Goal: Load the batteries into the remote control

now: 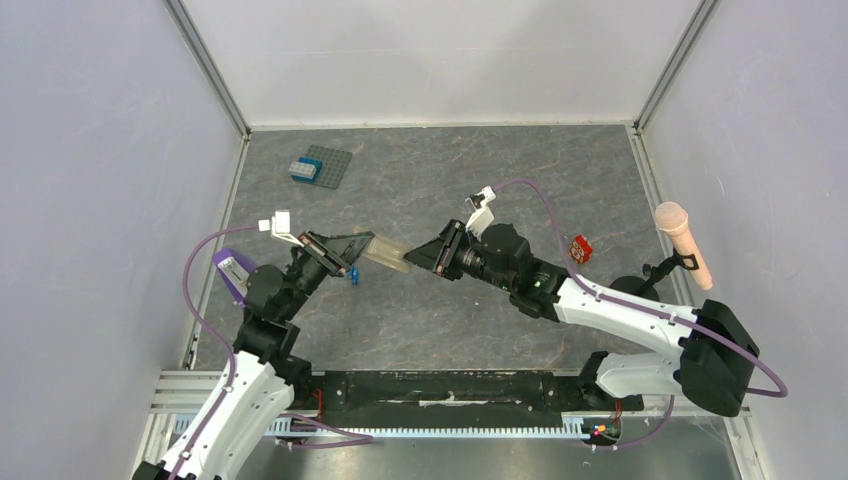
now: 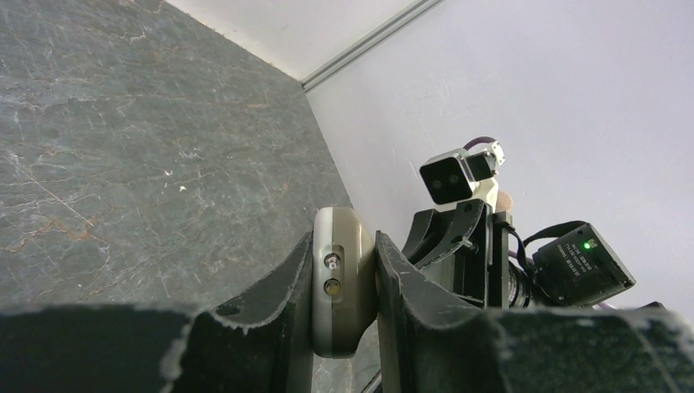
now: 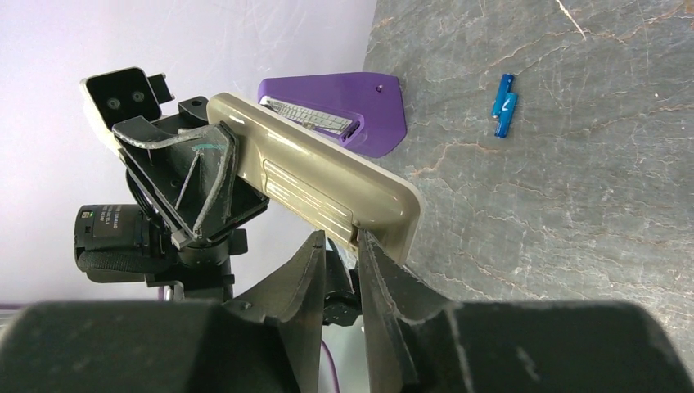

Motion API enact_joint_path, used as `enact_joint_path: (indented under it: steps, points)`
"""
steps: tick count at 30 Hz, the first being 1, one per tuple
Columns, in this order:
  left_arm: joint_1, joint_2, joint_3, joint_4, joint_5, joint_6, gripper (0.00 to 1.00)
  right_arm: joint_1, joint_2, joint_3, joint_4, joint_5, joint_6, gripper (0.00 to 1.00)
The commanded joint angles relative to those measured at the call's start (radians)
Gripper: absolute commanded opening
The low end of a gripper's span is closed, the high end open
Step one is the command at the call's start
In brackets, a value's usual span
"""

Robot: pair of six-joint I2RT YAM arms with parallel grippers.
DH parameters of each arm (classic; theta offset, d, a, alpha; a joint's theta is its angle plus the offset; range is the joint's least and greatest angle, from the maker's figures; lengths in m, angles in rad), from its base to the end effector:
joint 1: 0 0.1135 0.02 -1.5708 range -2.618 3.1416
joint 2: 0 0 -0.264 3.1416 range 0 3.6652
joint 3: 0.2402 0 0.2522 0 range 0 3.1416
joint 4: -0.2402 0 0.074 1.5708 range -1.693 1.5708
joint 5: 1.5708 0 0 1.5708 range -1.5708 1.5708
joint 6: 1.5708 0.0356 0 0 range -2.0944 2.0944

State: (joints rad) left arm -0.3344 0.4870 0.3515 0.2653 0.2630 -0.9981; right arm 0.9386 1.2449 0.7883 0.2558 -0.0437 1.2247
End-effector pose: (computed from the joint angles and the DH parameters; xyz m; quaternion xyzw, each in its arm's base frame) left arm 0.1339 -0.0563 0.2774 -0.1199 0.6505 -0.5284 0.5322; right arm 0.1696 0.2342 0.2876 0.0967 0.7683 0.5663 0.2823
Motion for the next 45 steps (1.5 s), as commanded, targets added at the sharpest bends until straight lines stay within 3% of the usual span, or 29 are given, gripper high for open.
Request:
enact_joint_path:
  steps: [1, 15, 20, 25, 34, 40, 45]
  points:
    - [-0.005, -0.004, -0.005, 0.102, 0.012, -0.047, 0.02, 0.002, 0.017, 0.043, -0.003, 0.035, -0.022, 0.24]
    - [-0.005, -0.002, -0.031, 0.257, 0.084, -0.109, 0.02, 0.002, 0.066, 0.032, 0.015, 0.067, 0.019, 0.2]
    - [-0.006, 0.005, -0.039, 0.313, 0.103, -0.165, 0.02, 0.002, 0.065, -0.035, 0.171, 0.001, 0.048, 0.2]
    - [-0.005, 0.018, -0.007, 0.259, 0.119, -0.16, 0.02, 0.002, 0.067, -0.059, 0.273, -0.042, 0.077, 0.2]
    - [-0.006, 0.014, -0.01, 0.232, 0.073, -0.103, 0.02, 0.005, 0.054, -0.023, 0.151, -0.007, 0.042, 0.21]
    - [-0.005, 0.065, -0.02, 0.287, 0.097, -0.109, 0.02, 0.003, 0.069, -0.049, 0.262, -0.049, 0.051, 0.22]
    - [-0.005, 0.048, -0.023, 0.219, 0.073, -0.069, 0.02, 0.003, 0.058, -0.042, 0.329, -0.066, 0.033, 0.21]
